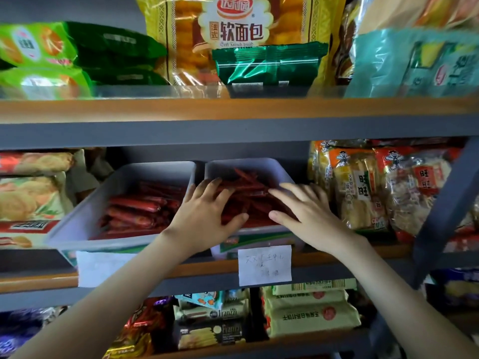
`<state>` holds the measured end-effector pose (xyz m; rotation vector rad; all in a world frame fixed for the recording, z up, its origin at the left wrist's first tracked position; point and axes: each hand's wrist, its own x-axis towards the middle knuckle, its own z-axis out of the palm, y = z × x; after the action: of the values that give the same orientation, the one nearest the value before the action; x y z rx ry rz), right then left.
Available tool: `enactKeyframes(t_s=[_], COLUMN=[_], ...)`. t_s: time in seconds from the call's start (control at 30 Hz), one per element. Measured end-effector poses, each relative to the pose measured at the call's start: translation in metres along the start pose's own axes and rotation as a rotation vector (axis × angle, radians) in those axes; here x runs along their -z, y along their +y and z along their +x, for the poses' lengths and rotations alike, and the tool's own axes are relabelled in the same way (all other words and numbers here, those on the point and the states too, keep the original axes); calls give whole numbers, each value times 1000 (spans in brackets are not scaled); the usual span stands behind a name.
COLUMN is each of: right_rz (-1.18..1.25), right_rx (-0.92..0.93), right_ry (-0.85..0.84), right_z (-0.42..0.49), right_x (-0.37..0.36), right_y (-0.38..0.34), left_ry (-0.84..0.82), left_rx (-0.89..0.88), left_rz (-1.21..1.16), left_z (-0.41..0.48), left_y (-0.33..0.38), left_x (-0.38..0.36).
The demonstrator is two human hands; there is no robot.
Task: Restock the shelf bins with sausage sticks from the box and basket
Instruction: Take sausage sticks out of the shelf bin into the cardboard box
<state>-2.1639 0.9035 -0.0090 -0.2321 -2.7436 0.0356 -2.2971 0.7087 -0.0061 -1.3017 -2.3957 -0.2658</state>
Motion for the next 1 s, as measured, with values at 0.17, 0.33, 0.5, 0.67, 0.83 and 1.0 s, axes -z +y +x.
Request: enactKeyframes(t_s=[0.17, 0.33, 0.5, 0.67, 0.83, 1.0], right_rz=[33, 96, 86, 73, 16, -45], right_rx=[22, 12, 3, -51, -62, -139], right_ry=[-57, -213, -329, -543, -616, -786], right_z=[4, 34, 41, 52, 59, 59], right_x=[5, 11, 6, 2, 0, 9], right_y=[-3, -7, -4, 0, -1, -7], left_ry=[-136, -423, -522, -487, -484, -381], left_rx=[-65, -133, -185, -290, -270, -278], left_rz=[-23, -5, 51, 58, 108, 192], left_z=[8, 42, 57, 62, 66, 67], left_y=[-3, -14, -12, -3, -10, -11], left_x=[-1, 2, -12, -15, -25, -24])
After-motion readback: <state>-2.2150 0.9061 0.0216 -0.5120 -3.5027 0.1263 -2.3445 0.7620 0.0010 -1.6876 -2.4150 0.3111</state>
